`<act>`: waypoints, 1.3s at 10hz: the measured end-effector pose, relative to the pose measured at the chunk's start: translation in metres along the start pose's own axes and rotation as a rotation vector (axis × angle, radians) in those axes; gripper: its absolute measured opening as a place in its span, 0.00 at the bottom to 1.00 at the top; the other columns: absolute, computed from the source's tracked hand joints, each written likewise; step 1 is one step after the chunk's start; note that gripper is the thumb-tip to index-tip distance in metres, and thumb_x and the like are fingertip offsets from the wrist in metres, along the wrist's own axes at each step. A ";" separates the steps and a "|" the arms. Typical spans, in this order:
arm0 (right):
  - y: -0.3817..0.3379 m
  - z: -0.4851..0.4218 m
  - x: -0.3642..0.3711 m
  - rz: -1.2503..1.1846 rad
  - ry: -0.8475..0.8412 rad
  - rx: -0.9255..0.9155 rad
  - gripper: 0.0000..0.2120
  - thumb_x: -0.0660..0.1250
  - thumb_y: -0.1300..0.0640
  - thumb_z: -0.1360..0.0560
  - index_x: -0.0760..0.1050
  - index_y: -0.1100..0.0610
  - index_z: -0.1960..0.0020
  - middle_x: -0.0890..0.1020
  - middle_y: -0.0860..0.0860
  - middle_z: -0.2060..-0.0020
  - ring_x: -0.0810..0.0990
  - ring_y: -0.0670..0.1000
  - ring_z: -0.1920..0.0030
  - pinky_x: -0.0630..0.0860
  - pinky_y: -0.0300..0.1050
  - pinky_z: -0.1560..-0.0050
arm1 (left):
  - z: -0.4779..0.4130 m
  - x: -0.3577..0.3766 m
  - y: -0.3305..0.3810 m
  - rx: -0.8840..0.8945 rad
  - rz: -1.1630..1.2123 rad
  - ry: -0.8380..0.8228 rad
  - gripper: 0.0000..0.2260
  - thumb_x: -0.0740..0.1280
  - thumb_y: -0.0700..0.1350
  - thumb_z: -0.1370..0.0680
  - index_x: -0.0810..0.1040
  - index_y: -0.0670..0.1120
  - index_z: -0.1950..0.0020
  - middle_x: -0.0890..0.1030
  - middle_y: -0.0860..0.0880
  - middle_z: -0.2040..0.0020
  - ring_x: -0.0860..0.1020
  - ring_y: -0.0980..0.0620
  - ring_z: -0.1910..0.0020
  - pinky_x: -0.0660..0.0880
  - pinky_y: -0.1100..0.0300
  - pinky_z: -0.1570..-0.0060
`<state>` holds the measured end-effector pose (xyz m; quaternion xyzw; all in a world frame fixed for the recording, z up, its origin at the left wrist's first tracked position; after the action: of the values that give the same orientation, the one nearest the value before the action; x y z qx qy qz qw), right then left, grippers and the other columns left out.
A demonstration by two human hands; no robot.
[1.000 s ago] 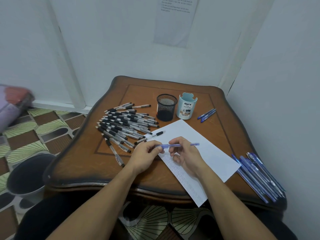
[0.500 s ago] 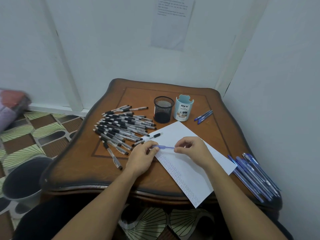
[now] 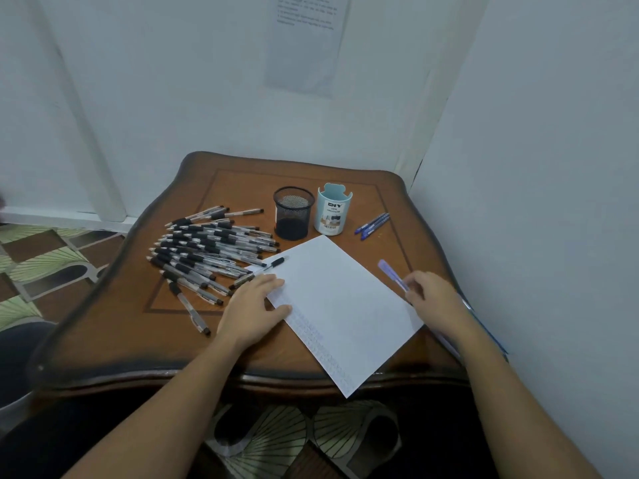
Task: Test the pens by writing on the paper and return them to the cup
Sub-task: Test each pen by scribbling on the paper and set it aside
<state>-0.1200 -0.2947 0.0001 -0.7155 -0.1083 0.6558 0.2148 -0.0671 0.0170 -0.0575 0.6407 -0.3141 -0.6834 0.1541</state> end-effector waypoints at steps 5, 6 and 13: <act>0.058 0.035 -0.016 0.198 -0.030 0.296 0.16 0.62 0.64 0.25 0.79 0.54 0.40 0.81 0.57 0.44 0.78 0.58 0.46 0.72 0.45 0.50 | 0.000 0.001 0.001 -0.009 -0.075 0.008 0.24 0.65 0.55 0.22 0.69 0.53 0.27 0.65 0.54 0.24 0.60 0.52 0.25 0.57 0.51 0.26; 0.055 0.030 -0.016 0.198 0.018 0.268 0.12 0.64 0.58 0.22 0.80 0.54 0.41 0.81 0.56 0.46 0.78 0.57 0.48 0.71 0.44 0.53 | 0.000 0.001 0.001 -0.010 -0.077 0.007 0.24 0.65 0.55 0.22 0.69 0.53 0.27 0.65 0.55 0.24 0.61 0.53 0.25 0.57 0.51 0.27; -0.020 -0.154 0.052 -0.084 -0.092 0.208 0.22 0.55 0.62 0.17 0.68 0.47 0.26 0.73 0.55 0.30 0.74 0.57 0.37 0.72 0.47 0.37 | -0.006 0.003 -0.004 0.014 -0.089 0.016 0.24 0.64 0.56 0.22 0.68 0.53 0.26 0.63 0.56 0.24 0.59 0.55 0.25 0.54 0.57 0.27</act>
<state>0.0401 -0.2799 -0.0305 -0.6533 -0.0794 0.6862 0.3099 -0.0612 0.0170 -0.0619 0.6607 -0.2887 -0.6821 0.1218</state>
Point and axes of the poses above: each hand's wrist, its own z-axis away from the middle knuckle, its own x-axis out of the palm, y = z × x, the point moved 2 cm from there along -z, towards the middle knuckle
